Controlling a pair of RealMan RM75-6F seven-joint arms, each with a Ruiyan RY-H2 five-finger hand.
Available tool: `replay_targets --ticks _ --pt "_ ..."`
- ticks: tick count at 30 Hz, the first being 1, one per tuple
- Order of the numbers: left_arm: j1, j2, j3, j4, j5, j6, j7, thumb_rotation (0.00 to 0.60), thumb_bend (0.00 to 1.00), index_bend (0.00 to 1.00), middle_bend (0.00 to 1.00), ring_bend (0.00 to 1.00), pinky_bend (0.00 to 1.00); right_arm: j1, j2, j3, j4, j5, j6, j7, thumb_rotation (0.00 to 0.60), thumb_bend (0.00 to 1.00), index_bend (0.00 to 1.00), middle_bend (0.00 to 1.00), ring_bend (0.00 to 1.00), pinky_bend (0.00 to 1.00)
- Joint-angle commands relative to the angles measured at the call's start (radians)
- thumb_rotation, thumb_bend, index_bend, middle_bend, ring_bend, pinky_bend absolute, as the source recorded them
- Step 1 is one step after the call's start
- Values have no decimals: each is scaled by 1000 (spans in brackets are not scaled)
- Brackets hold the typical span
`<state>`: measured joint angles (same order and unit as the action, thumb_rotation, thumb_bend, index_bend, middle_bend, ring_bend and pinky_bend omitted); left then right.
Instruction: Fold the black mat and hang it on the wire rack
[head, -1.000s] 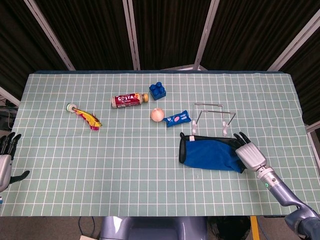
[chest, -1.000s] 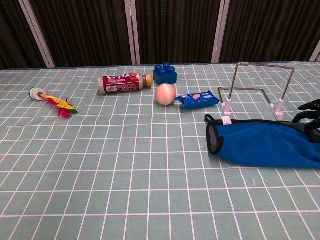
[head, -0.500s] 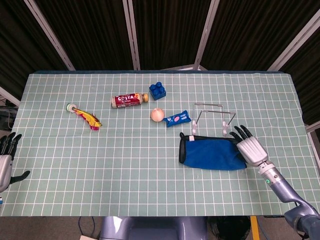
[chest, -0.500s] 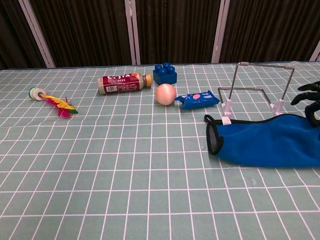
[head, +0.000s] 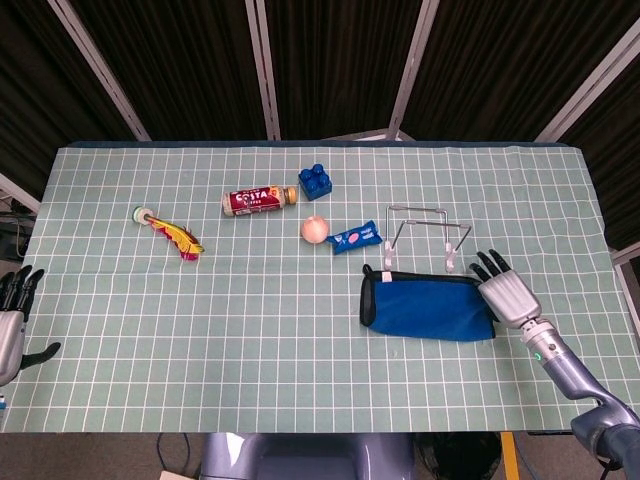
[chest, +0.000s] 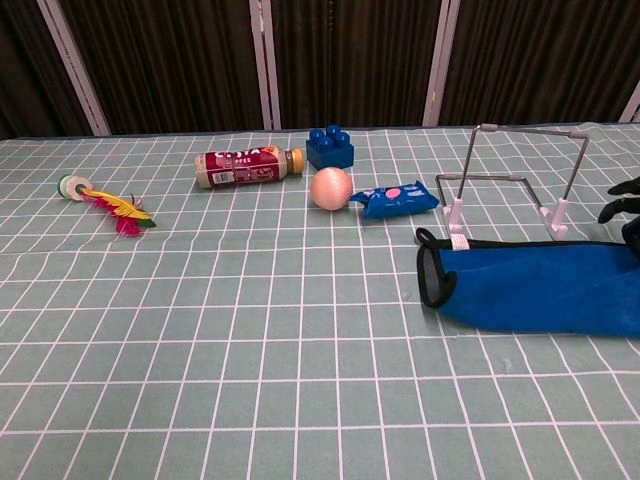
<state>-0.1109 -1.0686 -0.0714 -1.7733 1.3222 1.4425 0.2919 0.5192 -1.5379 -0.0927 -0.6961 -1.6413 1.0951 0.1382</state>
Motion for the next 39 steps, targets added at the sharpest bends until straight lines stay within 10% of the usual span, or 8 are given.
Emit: replay_targets --ticks 1,15,25,39 --pt "1 2 0 -1 3 1 -4 600 0 0 0 0 0 -6 44 15 -86 38 -39 -64 600 52 92 36 0 9" --pt "10 17 8 -9 34 17 -33 600 0 0 0 0 0 -8 194 82 -405 -50 232 -130 600 0 0 0 0 0" --pt "8 18 4 2 24 10 -44 600 0 0 0 0 0 187 218 124 -611 -69 -39 -277 600 0 69 0 0 0" --pt "-2 11 -11 29 -30 -22 -47 600 0 0 0 0 0 310 86 125 -513 -58 -221 -330 600 0 150 0 0 0"
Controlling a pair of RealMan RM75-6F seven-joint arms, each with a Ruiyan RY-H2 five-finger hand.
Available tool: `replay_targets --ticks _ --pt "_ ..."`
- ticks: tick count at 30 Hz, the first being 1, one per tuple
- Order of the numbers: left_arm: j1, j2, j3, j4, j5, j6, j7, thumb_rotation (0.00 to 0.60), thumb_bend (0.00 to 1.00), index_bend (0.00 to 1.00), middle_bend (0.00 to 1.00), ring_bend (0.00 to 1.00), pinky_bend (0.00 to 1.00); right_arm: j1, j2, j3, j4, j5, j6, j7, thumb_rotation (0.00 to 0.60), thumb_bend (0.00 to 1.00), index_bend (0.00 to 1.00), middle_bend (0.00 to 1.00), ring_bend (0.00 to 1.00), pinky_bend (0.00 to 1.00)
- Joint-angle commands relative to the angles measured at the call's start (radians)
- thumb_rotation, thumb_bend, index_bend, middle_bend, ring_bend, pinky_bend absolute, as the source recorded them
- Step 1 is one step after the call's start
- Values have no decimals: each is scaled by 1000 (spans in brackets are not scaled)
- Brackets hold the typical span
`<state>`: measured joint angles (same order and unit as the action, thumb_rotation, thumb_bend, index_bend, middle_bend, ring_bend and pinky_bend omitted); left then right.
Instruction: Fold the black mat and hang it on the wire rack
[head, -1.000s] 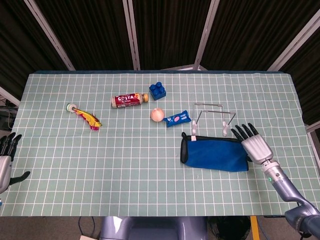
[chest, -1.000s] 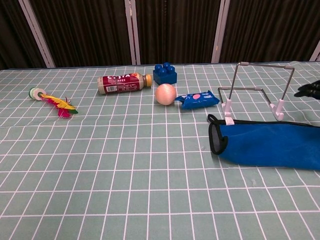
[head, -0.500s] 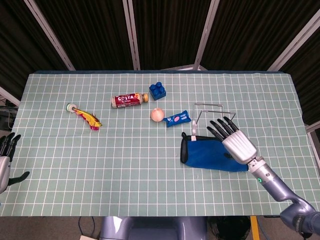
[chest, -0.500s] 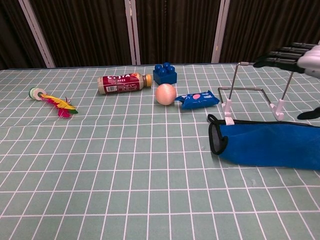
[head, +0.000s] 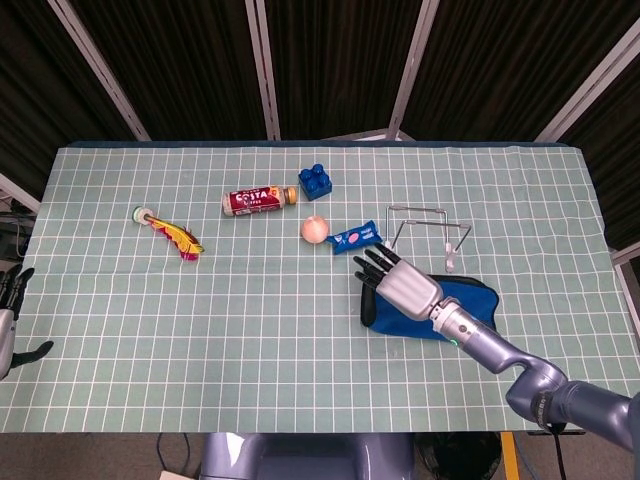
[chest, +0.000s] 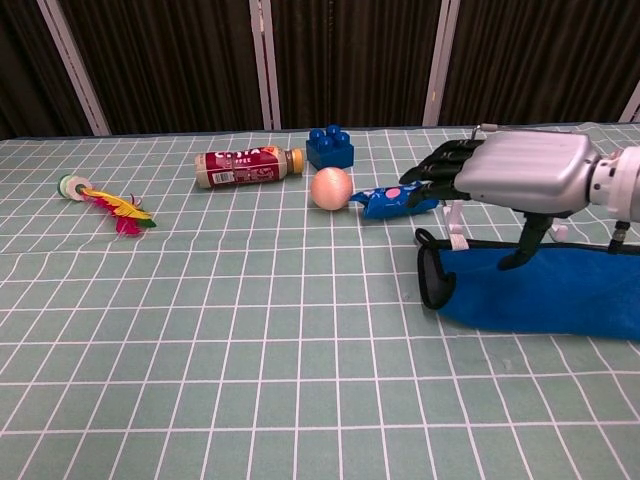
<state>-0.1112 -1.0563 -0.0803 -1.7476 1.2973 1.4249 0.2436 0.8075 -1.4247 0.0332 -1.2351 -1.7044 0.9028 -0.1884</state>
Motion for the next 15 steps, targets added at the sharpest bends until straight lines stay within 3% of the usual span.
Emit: replay_targets --ticks 1,15 --pt "-2 -3 -2 4 -8 -6 3 600 0 0 0 0 0 29 -35 -4 37 6 -39 -3 600 0 153 0 0 0" --pt "-14 -13 -3 10 -22 -24 17 600 0 0 0 0 0 81 -98 -46 102 5 -117 -15 600 0 176 0 0 0"
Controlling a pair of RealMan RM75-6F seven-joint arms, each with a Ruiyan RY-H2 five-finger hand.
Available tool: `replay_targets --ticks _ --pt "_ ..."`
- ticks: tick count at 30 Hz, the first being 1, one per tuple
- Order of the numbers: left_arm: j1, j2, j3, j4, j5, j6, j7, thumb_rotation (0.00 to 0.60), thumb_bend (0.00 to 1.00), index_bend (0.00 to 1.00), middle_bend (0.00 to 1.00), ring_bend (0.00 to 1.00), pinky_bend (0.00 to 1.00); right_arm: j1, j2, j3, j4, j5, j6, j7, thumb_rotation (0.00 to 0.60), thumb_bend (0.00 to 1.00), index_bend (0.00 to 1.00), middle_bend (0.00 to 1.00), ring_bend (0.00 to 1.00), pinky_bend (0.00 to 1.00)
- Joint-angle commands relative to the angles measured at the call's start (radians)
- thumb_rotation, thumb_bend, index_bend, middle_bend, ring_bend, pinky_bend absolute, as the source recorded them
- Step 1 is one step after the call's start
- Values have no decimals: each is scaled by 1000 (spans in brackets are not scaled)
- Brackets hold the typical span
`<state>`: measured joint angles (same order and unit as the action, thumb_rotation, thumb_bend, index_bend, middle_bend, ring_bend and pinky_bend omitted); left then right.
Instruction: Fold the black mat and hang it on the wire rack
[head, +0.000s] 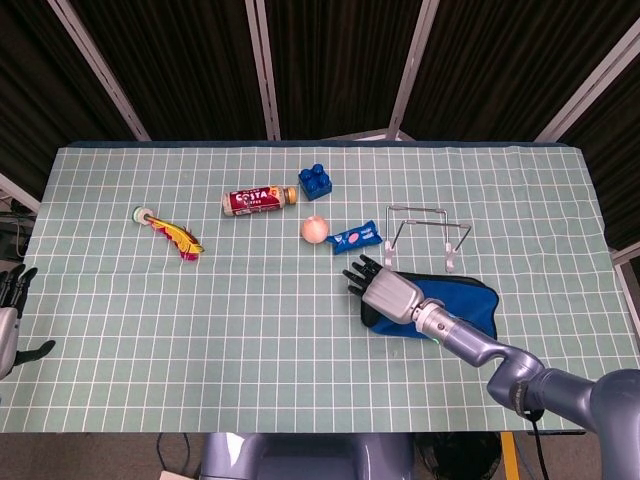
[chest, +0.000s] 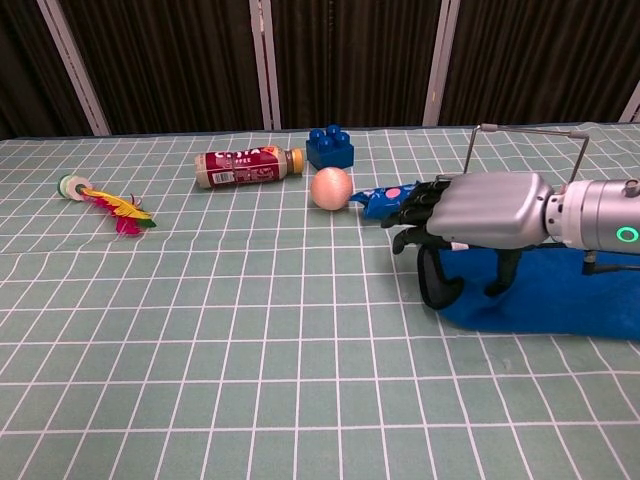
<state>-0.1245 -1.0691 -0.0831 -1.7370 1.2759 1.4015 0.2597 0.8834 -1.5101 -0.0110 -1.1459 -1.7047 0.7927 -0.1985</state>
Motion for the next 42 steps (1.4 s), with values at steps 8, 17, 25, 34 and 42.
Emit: replay_targets --ticks 8,17,25,34,42 --pt "-4 -3 1 3 -7 -6 4 600 0 0 0 0 0 16 -42 -1 42 26 -19 -33 600 0 206 0 0 0" --pt "-4 -1 1 2 -7 -6 -3 600 0 0 0 0 0 28 -50 -12 43 41 -45 -70 600 35 290 0 0 0" --pt "-6 0 1 4 -10 -10 -7 600 0 0 0 0 0 17 -54 -30 57 31 -8 -32 600 52 362 17 0 0" --pt "-6 -2 3 2 -8 -8 -1 600 0 0 0 0 0 4 -64 -69 120 -19 70 66 600 76 385 44 0 0" --pt "-8 -6 4 3 -11 -10 6 600 0 0 0 0 0 -4 -72 -86 156 -27 84 95 600 79 387 44 0 0"
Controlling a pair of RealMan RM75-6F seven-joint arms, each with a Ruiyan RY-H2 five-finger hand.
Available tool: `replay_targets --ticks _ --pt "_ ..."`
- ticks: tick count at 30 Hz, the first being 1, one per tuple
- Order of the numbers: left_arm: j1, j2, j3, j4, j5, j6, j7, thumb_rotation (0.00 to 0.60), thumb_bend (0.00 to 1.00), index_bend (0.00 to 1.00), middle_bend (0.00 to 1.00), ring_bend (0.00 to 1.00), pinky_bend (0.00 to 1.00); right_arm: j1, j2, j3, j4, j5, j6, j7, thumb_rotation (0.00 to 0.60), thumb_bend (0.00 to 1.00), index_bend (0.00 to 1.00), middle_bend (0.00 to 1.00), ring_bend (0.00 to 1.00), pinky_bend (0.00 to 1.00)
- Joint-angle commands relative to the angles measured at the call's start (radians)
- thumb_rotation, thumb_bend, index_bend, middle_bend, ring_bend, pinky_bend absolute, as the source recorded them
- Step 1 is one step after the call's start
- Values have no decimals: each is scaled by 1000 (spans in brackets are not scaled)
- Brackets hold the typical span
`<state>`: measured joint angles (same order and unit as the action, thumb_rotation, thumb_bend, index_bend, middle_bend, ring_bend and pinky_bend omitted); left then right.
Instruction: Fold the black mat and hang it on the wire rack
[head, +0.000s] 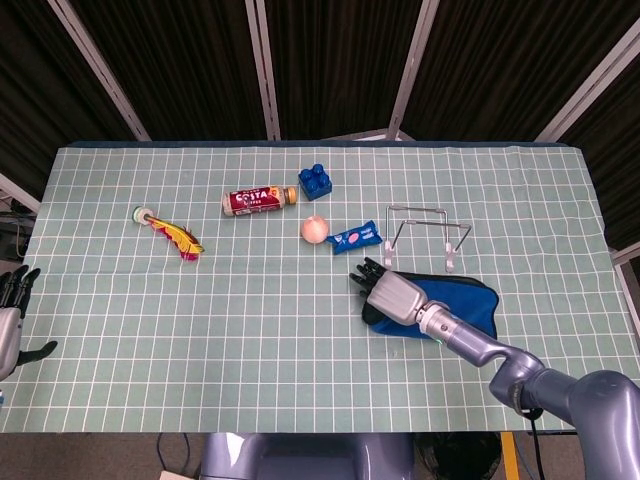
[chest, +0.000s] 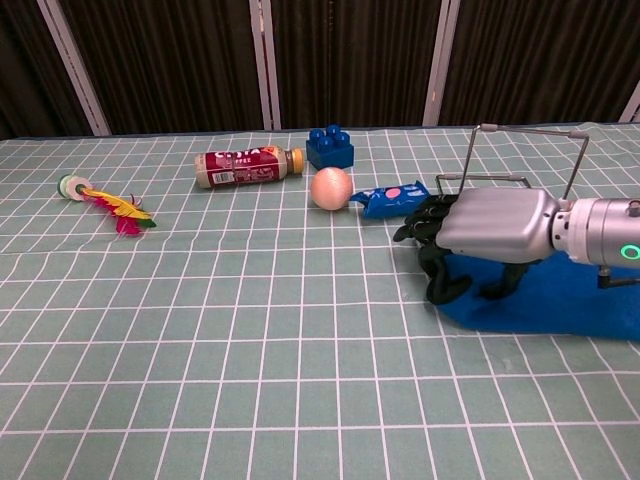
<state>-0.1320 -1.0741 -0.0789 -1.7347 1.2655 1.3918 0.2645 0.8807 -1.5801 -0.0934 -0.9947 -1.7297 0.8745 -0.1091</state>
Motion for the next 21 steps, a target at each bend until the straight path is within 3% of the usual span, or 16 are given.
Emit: replay_targets --ticks 1,12,15,21 --pt "-1 -1 0 1 -1 -1 2 600 0 0 0 0 0 -2 -4 -5 8 -2 3 10 600 91 394 44 0 0" --pt "-3 -1 -1 2 -6 -5 0 600 0 0 0 0 0 -16 -5 -10 15 -14 63 62 600 387 597 81 0 36" --pt "-3 0 0 0 -3 -5 -5 600 0 0 0 0 0 -29 6 -8 12 -16 102 96 600 417 705 98 0 53" --pt "0 7 2 -3 9 -1 -22 600 0 0 0 0 0 -68 79 34 -75 24 201 180 600 421 674 111 0 76"
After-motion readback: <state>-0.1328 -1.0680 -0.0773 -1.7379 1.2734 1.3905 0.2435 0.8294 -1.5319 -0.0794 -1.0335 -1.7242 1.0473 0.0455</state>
